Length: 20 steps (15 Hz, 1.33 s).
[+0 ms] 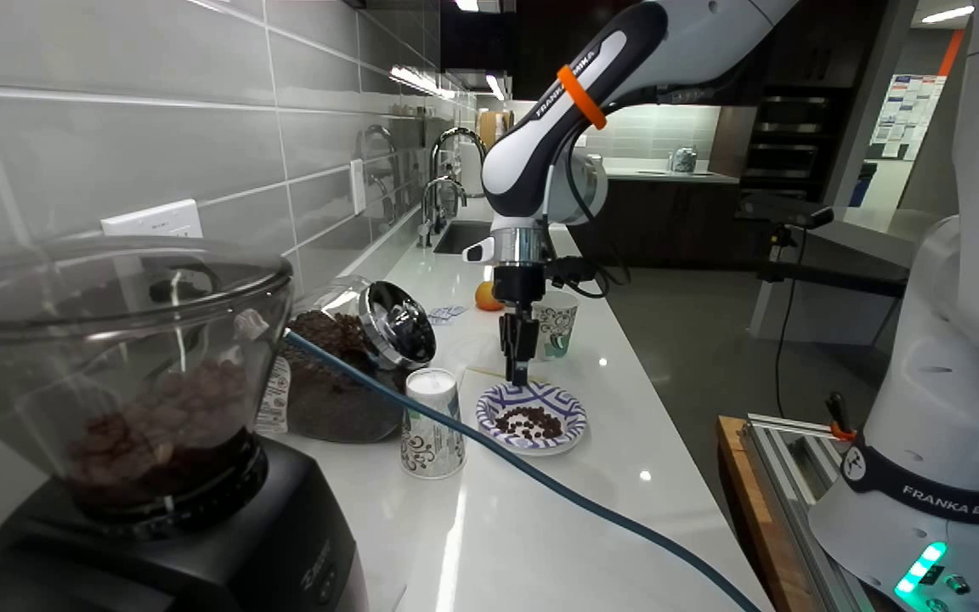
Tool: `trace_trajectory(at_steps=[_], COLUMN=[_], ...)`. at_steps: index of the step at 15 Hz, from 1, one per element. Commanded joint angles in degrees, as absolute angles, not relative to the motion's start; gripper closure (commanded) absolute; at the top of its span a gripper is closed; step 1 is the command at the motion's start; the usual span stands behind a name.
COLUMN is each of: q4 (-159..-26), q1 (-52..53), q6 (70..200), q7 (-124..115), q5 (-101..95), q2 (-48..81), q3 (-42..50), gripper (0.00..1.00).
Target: Pour the contents on the plate onto the other plate
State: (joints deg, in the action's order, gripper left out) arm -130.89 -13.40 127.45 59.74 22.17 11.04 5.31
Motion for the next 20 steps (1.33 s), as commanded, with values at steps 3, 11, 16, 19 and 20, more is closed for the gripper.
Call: trace_trajectory(at_steps=[3,11,16,19,20], q4=[-132.0,-132.4,-132.2,-132.1,-132.1], q1=[-13.5,-14.3,-14.8,-15.0,-15.0], q6=[127.5,126.2,124.4,123.4,123.2], q7=[59.5,60.3,61.0,61.0,61.0], q5=[23.0,24.9,27.4,27.8,27.7], q2=[11.1,11.4,12.0,12.3,12.4], q3=[5.3,5.3,5.3,5.4,5.4], gripper=[0.64,0.66,0.68,0.68,0.68])
